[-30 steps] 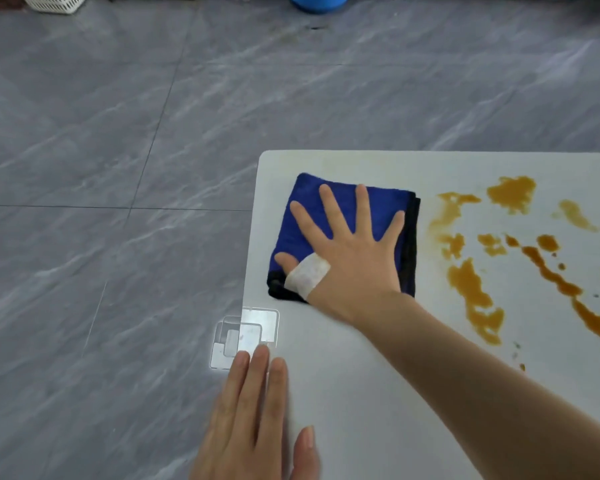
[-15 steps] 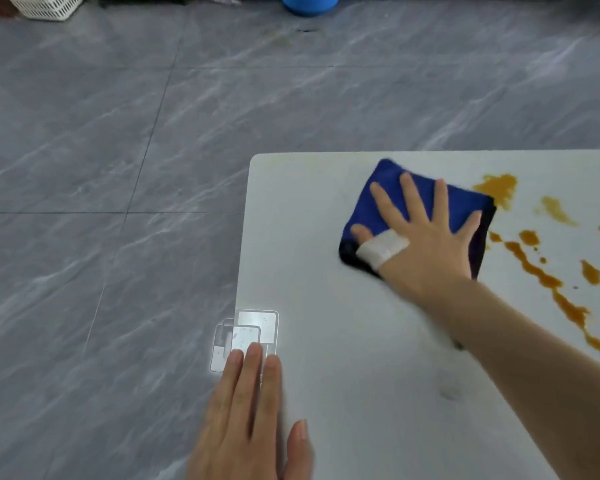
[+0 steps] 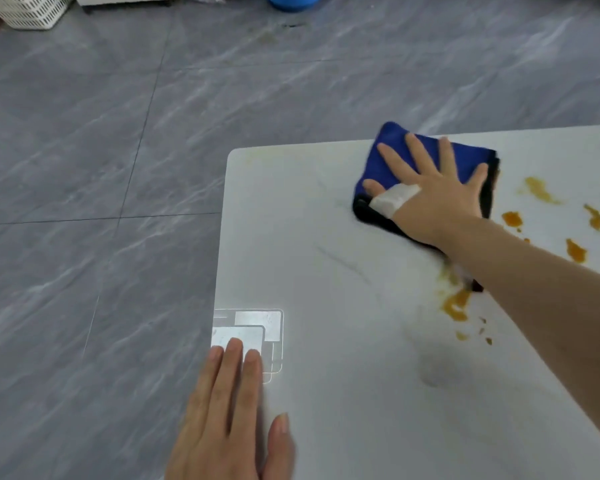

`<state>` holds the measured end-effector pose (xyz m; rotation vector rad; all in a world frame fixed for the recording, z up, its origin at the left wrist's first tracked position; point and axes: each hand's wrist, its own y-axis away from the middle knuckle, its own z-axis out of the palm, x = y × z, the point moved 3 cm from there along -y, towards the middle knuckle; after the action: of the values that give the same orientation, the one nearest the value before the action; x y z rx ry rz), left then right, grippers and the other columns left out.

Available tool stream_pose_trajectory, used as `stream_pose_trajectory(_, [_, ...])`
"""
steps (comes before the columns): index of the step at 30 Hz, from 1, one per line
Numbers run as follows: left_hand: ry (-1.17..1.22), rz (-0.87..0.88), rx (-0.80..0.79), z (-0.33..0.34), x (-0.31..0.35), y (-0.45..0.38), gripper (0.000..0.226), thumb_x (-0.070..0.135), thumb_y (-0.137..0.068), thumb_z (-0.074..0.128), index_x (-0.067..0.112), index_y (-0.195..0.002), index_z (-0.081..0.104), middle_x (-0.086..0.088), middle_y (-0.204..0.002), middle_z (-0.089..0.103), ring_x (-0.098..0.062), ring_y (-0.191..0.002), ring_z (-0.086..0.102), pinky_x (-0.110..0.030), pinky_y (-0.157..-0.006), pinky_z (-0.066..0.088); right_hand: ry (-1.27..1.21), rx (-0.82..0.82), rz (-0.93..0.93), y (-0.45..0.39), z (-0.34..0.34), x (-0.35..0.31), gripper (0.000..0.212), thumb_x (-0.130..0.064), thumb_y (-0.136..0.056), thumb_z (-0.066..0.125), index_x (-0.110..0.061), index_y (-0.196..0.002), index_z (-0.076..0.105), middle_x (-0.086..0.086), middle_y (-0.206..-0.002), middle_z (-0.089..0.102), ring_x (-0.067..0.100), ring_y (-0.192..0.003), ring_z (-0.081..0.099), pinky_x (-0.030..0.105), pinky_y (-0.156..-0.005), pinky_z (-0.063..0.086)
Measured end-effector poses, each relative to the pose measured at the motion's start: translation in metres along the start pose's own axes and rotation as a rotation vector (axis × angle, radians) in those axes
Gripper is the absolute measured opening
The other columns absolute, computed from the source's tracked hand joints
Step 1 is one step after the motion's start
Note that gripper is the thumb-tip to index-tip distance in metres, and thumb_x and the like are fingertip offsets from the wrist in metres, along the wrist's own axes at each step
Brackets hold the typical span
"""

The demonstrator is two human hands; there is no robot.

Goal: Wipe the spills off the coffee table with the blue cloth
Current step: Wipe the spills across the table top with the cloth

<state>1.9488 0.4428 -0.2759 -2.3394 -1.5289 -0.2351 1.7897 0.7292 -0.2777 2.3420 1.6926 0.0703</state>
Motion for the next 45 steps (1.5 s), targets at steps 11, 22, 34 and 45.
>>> stream_pose_trajectory(11, [0.065,-0.06,-0.026,-0.002,0.005,0.002,0.067,0.049,-0.092,0.024,-0.003,-0.121,0.056,-0.018,-0.134,0.047,-0.026,-0.129,0.036,-0.023,-0.104,0.028,0.1,0.012,-0.364,0.111,0.037,-0.076,0.074,-0.075,-0.072,-0.011,-0.046,-0.14,-0.017,-0.006,-0.156,-0.02,0.035,-0.137,-0.029,0.071,-0.098,-0.017])
stream_pose_trajectory(22, [0.018,-0.093,-0.052,-0.006,0.008,0.003,0.066,0.046,-0.092,0.025,-0.003,-0.125,0.054,-0.017,-0.138,0.046,-0.024,-0.132,0.033,-0.033,-0.095,0.036,0.048,0.069,-0.155,0.17,0.03,-0.018,0.072,-0.071,-0.082,0.02,-0.035,-0.144,0.029,0.006,-0.155,0.023,0.045,-0.14,0.014,0.077,-0.098,0.015])
stream_pose_trajectory(34, [0.058,-0.146,-0.064,-0.01,0.009,0.004,0.063,0.039,-0.084,0.037,-0.003,-0.129,0.051,-0.016,-0.141,0.041,-0.02,-0.134,0.027,-0.028,-0.103,0.023,0.114,0.016,-0.032,0.121,0.022,0.018,0.076,-0.08,-0.07,-0.01,-0.051,-0.14,-0.014,-0.011,-0.157,-0.014,0.026,-0.142,-0.021,0.068,-0.107,-0.005])
stream_pose_trajectory(45, [0.017,-0.191,-0.13,-0.008,0.012,0.006,0.066,0.042,-0.083,0.033,0.002,-0.135,0.046,-0.009,-0.147,0.036,-0.018,-0.138,0.025,-0.041,-0.1,0.03,0.088,-0.013,-0.314,0.199,0.039,-0.028,0.067,-0.071,-0.083,0.025,-0.038,-0.14,0.037,0.003,-0.151,0.033,0.044,-0.138,0.024,0.076,-0.096,0.021])
